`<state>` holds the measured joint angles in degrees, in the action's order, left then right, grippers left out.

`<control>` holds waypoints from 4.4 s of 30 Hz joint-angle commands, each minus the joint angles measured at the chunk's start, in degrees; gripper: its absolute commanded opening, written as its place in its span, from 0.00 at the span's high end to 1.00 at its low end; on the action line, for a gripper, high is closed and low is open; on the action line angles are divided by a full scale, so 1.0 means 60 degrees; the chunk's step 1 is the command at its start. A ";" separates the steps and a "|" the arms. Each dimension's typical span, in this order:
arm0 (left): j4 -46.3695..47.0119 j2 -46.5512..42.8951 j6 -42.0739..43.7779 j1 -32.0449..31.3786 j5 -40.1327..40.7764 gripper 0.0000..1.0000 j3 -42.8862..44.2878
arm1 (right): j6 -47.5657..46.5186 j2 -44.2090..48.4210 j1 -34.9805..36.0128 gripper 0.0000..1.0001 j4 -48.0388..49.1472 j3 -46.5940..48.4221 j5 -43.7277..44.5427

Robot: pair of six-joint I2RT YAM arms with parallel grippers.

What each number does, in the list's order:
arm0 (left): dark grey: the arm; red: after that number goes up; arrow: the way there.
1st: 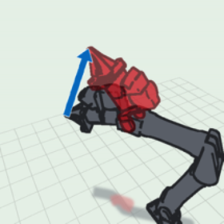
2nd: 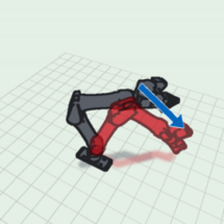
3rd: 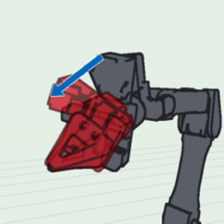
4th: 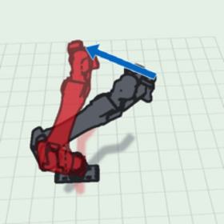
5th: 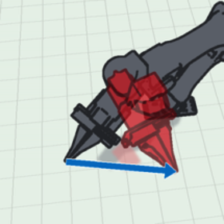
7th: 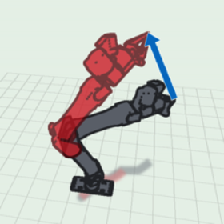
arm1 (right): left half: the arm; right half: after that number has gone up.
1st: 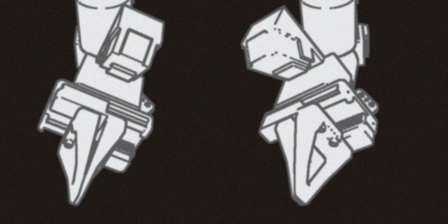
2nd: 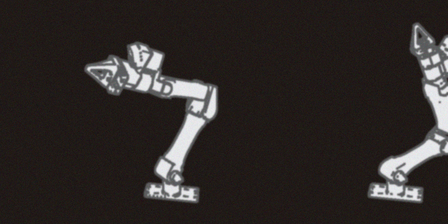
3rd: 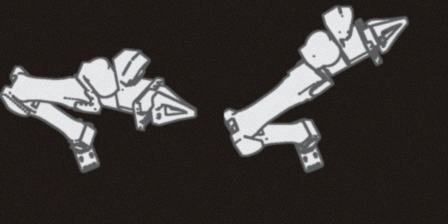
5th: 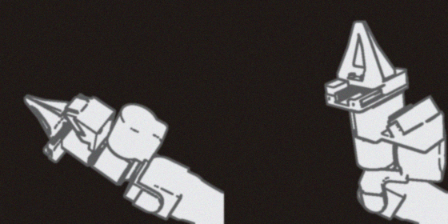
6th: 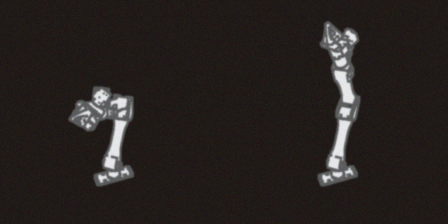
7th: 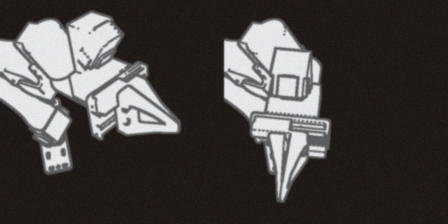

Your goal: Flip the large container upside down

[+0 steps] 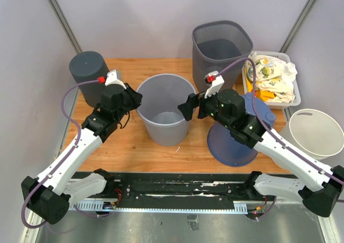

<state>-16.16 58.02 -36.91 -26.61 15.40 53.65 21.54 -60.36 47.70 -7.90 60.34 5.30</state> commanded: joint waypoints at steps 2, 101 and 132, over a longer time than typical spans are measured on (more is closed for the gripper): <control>0.0687 0.0070 0.0120 -0.0042 0.0076 0.93 0.0045 | 0.0483 -0.0332 -0.0412 0.04 -0.0196 0.0479 -0.0192; -0.1359 -0.5158 -0.0119 -0.0033 0.1064 0.29 -0.2444 | -0.4634 -0.6441 0.3234 0.99 -0.0816 0.4768 0.7617; -0.1429 -0.5203 -0.0177 -0.0033 0.1076 0.29 -0.2459 | -0.1369 -0.3098 0.1409 0.54 0.2915 0.0004 0.1150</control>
<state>-25.61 26.89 -37.56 -26.76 21.41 39.40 6.83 -81.47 59.68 4.60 64.38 24.18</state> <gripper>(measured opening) 0.712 0.466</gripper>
